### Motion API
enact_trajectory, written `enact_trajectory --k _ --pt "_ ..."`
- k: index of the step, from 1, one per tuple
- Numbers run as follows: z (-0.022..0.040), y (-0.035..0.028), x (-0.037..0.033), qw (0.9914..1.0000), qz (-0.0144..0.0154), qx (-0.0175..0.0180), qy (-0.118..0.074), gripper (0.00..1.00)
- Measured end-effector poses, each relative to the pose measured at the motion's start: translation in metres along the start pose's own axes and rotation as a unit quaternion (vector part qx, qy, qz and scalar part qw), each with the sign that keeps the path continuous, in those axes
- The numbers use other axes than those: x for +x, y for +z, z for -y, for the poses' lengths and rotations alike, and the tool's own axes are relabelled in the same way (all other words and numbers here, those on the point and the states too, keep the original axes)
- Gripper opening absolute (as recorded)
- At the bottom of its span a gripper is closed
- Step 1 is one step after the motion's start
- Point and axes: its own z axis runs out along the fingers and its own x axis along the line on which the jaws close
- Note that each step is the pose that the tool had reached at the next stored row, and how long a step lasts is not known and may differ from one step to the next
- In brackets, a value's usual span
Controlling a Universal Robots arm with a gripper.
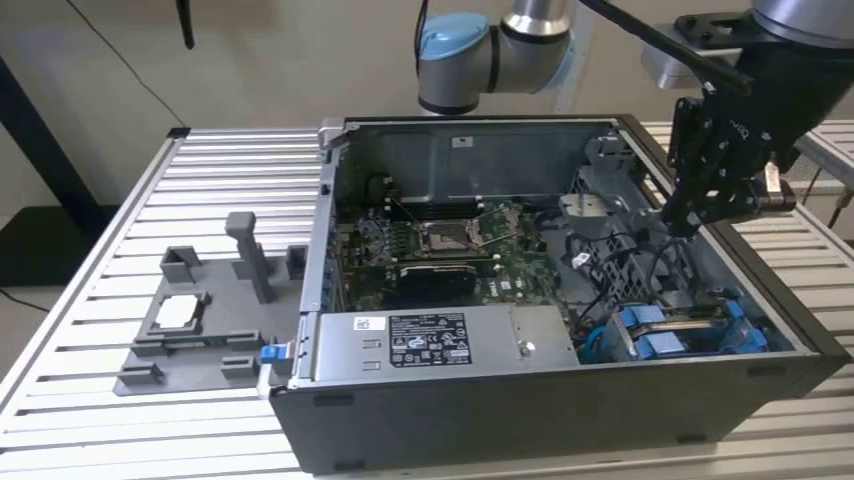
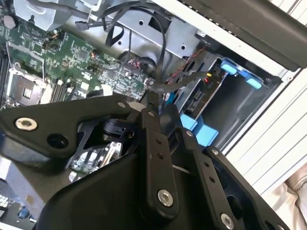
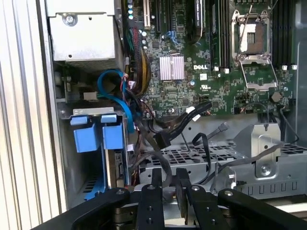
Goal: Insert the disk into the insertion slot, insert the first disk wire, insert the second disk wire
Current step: 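Insert the second disk wire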
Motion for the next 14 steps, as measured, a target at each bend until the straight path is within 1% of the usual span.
enact_trajectory --k 3,5,7,11,14 --pt "-0.0022 0.0 -0.0023 0.99996 -0.0032 -0.0007 -0.008 0.27" --pt "-0.004 0.0 -0.0029 0.99991 -0.0044 -0.001 -0.013 0.27" --pt "-0.0074 0.0 -0.0034 0.99988 -0.0045 -0.0012 -0.015 0.27" --pt "-0.0167 -0.0003 -0.0029 0.99985 -0.0046 -0.0014 -0.017 0.27" --pt "-0.0234 -0.0004 -0.0025 0.99979 -0.0059 -0.0014 -0.02 0.27"
